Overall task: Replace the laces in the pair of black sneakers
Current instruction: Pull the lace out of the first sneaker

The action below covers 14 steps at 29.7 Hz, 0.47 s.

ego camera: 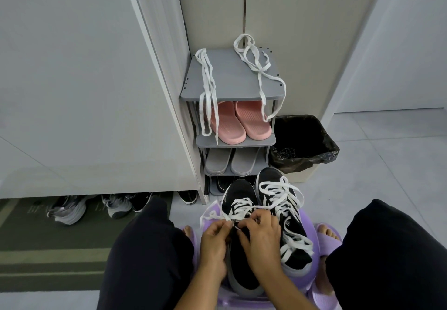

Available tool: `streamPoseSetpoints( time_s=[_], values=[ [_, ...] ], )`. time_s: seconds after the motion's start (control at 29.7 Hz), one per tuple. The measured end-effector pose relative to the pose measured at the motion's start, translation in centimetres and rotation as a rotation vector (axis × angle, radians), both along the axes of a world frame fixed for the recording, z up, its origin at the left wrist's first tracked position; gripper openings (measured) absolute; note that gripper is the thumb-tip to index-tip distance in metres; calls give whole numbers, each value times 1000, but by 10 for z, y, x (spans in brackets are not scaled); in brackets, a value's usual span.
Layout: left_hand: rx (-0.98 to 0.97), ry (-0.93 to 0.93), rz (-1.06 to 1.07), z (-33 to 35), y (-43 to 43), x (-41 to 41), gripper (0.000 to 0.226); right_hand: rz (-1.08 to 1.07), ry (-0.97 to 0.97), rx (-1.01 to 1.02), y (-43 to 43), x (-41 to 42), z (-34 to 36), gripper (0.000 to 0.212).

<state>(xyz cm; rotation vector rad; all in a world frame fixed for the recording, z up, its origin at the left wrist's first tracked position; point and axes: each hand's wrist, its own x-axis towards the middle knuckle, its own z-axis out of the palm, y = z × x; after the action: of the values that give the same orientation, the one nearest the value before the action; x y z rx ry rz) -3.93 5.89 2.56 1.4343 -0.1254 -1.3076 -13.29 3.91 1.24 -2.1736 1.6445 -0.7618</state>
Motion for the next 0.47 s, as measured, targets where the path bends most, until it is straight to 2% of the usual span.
streamPoseSetpoints(
  time_s=[0.07,0.17,0.37,0.47],
  values=[
    [-13,2,-6,-1,1,0,12,16,5,0,-2,-2,-1,30],
    [-34,-23,-42,2,3,1,9,12,-21,-26,-3,-3,0,28],
    [-26,-79,-92,-1,5,5,8,73,41,-101,-10,1,0,6],
    [-14,-174,-68,-1,1,4,12,53,-128,36,-9,0,-5,16]
  ],
)
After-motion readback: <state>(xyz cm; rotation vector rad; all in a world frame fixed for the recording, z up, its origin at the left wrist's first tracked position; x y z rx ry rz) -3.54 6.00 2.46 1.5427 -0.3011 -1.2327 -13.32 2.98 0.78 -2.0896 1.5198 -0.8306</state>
